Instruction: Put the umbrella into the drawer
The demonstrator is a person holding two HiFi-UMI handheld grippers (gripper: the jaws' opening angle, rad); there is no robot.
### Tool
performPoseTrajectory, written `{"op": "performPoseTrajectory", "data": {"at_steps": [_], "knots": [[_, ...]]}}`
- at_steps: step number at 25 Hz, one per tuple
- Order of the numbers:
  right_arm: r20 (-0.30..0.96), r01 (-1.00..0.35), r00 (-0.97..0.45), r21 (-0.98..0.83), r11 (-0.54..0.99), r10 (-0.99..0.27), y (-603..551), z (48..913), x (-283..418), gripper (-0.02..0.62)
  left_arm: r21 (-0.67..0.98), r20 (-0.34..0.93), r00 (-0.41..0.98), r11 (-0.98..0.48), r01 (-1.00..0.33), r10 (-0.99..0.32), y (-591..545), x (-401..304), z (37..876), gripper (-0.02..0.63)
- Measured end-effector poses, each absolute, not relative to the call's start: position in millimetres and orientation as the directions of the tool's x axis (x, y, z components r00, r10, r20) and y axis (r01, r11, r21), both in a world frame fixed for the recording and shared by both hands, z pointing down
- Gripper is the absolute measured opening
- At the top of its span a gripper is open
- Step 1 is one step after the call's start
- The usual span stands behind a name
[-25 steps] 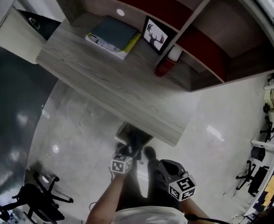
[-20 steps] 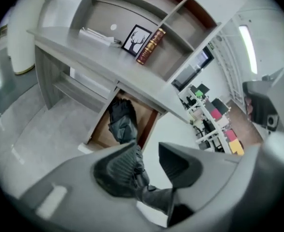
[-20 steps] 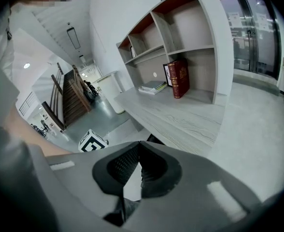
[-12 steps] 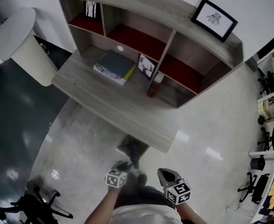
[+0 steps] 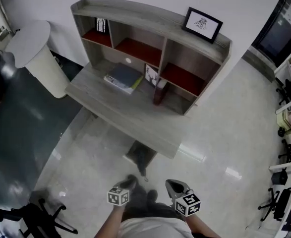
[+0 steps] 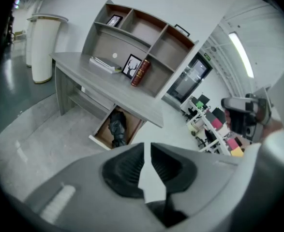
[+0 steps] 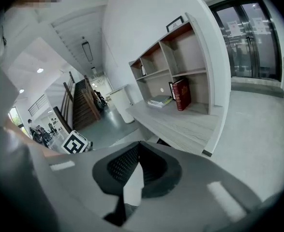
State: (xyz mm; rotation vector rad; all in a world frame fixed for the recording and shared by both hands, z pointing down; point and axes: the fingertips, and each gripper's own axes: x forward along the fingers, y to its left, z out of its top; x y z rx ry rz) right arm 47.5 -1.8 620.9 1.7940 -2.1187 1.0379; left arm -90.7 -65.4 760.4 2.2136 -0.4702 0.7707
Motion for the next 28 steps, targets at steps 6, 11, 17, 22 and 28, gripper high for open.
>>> {"op": "performPoseTrajectory", "data": {"at_steps": [6,11,17,22,28], "knots": [[0.512,-0.918,-0.266,-0.393,0.053,-0.817,40.4,600.9,38.1,0.005,0.491,0.635,0.757,-0.677,-0.547,-0.151,-32.0,-106.4,720.9,0.014],[0.495,-0.909,-0.292,-0.409,0.076,-0.818,65.4,598.7,22.4,0.005,0.487,0.638,0.749,-0.661,-0.571,-0.177,-6.8,-126.5,706.8,0.006],[0.478,-0.904,-0.314,-0.415,0.105,-0.820,77.2,590.6,6.7,0.005,0.474,0.643,0.740,-0.658,-0.585,-0.195,11.0,-146.1,698.5,0.000],[0.470,-0.914,-0.305,-0.390,0.116,-0.828,78.9,582.2,-0.5,0.005,0.450,0.638,0.746,-0.694,-0.563,-0.191,10.9,-163.2,685.7,0.000],[0.456,-0.924,-0.258,-0.373,0.080,-0.852,69.6,565.8,-11.7,0.005,0.446,0.581,0.796,-0.752,-0.486,-0.169,-1.6,-178.9,640.0,0.000]]}}
